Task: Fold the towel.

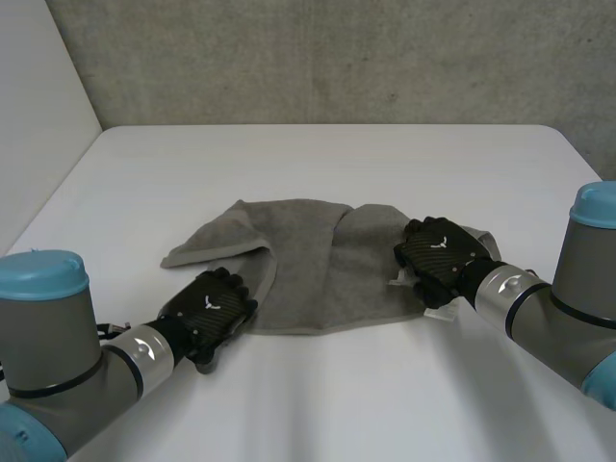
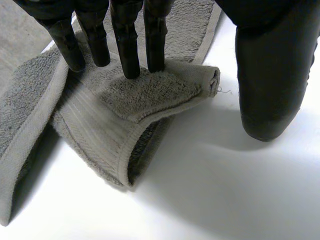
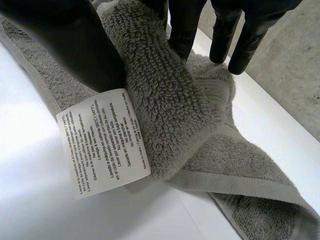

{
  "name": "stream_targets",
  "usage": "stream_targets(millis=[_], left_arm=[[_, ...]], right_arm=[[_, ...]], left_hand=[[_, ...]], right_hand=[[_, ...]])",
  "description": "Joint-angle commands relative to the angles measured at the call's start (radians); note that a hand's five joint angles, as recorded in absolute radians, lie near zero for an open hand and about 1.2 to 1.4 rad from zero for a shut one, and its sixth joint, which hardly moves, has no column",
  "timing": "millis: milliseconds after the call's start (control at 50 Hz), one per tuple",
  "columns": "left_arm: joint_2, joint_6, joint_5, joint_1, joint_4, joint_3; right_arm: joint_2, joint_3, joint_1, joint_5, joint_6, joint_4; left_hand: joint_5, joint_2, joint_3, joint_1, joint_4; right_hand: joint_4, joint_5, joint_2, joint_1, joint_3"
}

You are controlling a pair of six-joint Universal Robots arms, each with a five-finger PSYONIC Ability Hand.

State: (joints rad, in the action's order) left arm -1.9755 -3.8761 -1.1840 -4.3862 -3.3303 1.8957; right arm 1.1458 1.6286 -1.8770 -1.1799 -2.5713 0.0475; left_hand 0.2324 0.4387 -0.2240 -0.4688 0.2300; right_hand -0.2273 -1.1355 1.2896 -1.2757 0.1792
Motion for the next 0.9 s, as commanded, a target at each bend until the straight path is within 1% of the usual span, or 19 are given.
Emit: stream_targets(millis=[20, 60, 80, 100, 120, 140, 160, 260, 300, 320, 340, 360, 400, 420, 460, 520, 560, 720, 900], left_arm=[[-0.014, 0.029, 0.0, -0.003, -0.009, -0.006], [-0.016, 0.029, 0.0, -0.003, -0.011, -0.007], [-0.019, 0.03, 0.0, -0.003, -0.012, -0.009], [-0.019, 0.03, 0.0, -0.003, -0.012, -0.009], [-0.019, 0.03, 0.0, -0.003, -0.012, -0.01], [-0.019, 0.03, 0.0, -0.003, -0.012, -0.01], [-0.019, 0.032, 0.0, -0.003, -0.014, -0.013], [-0.016, 0.05, -0.002, 0.001, -0.014, -0.023], [0.0, 0.114, -0.002, 0.002, -0.012, -0.035], [0.0, 0.115, -0.002, 0.002, -0.012, -0.035], [0.001, 0.15, -0.002, 0.004, -0.006, -0.044], [0.001, 0.15, -0.002, 0.004, -0.006, -0.044], [-0.003, 0.228, -0.003, 0.002, 0.005, -0.059], [-0.003, 0.228, -0.003, 0.002, 0.005, -0.059], [-0.009, 0.292, -0.015, 0.001, 0.014, -0.066], [-0.009, 0.316, -0.026, 0.001, 0.02, -0.066], [-0.009, 0.345, -0.051, 0.002, 0.029, -0.066], [-0.005, 0.349, -0.088, 0.004, 0.034, -0.063], [-0.017, 0.349, -0.094, 0.004, 0.023, -0.063]], right_arm=[[-0.003, 0.002, -0.002, -0.001, 0.002, 0.0], [-0.005, 0.002, -0.004, -0.001, 0.002, 0.0], [-0.005, 0.002, -0.004, -0.001, 0.002, 0.0], [-0.006, 0.002, -0.004, -0.001, 0.002, 0.0], [-0.006, 0.002, -0.004, -0.001, 0.002, 0.0], [-0.006, 0.003, -0.004, -0.001, 0.002, 0.0], [-0.006, 0.004, -0.004, -0.001, 0.002, 0.0], [-0.009, 0.004, -0.004, -0.001, 0.003, 0.0], [-0.014, 0.002, -0.004, -0.001, 0.003, 0.0], [-0.014, 0.002, -0.004, -0.001, 0.003, 0.0], [-0.014, 0.002, -0.004, -0.001, 0.003, 0.0], [-0.014, 0.003, -0.004, -0.001, 0.003, 0.0], [-0.014, 0.002, -0.004, -0.001, 0.003, 0.0], [-0.014, 0.002, -0.004, -0.001, 0.003, 0.0], [-0.014, 0.002, -0.004, -0.001, 0.003, 0.0], [-0.015, 0.002, -0.004, -0.001, 0.003, 0.0], [-0.017, 0.002, -0.004, -0.001, 0.003, 0.0], [-0.02, 0.002, -0.004, -0.001, 0.005, 0.0], [-0.021, 0.004, -0.004, -0.001, 0.005, 0.0]], left_hand=[[0.041, 0.01, 0.049, 0.02, -0.055], [0.05, 0.018, 0.049, 0.012, -0.055], [0.108, 0.077, 0.049, -0.047, -0.055], [0.109, 0.077, 0.049, -0.047, -0.055], [0.187, 0.156, 0.049, -0.126, -0.055], [0.188, 0.156, 0.049, -0.126, -0.055], [0.238, 0.206, 0.049, -0.176, -0.055], [0.25, 0.218, 0.049, -0.188, -0.055], [0.25, 0.218, 0.049, -0.188, -0.055], [0.25, 0.218, 0.049, -0.188, -0.055], [0.247, 0.215, 0.049, -0.185, -0.055], [0.247, 0.215, 0.049, -0.185, -0.055], [0.241, 0.209, 0.049, -0.179, -0.055], [0.241, 0.209, 0.049, -0.179, -0.055], [0.241, 0.209, 0.049, -0.179, -0.055], [0.238, 0.206, 0.049, -0.176, -0.055], [0.238, 0.206, 0.049, -0.176, -0.055], [0.223, 0.192, 0.049, -0.162, -0.055], [0.238, 0.206, 0.049, -0.176, -0.055]], right_hand=[[0.053, -0.086, 0.107, -0.121, -0.005], [0.053, -0.086, 0.107, -0.121, -0.005], [0.053, -0.086, 0.107, -0.121, -0.005], [0.053, -0.086, 0.107, -0.121, -0.005], [0.053, -0.086, 0.107, -0.121, -0.005], [0.053, -0.086, 0.107, -0.121, -0.005], [0.053, -0.086, 0.107, -0.121, -0.005], [0.053, -0.086, 0.107, -0.121, -0.005], [0.053, -0.086, 0.107, -0.121, -0.005], [0.053, -0.086, 0.107, -0.121, -0.005], [0.053, -0.086, 0.107, -0.121, -0.005], [0.053, -0.086, 0.107, -0.121, -0.005], [0.053, -0.086, 0.107, -0.121, -0.005], [0.053, -0.086, 0.107, -0.121, -0.005], [0.053, -0.086, 0.107, -0.121, -0.005], [0.053, -0.086, 0.107, -0.121, -0.005], [0.053, -0.086, 0.107, -0.121, -0.005], [0.053, -0.086, 0.107, -0.121, -0.005], [0.053, -0.086, 0.107, -0.121, -0.005]])
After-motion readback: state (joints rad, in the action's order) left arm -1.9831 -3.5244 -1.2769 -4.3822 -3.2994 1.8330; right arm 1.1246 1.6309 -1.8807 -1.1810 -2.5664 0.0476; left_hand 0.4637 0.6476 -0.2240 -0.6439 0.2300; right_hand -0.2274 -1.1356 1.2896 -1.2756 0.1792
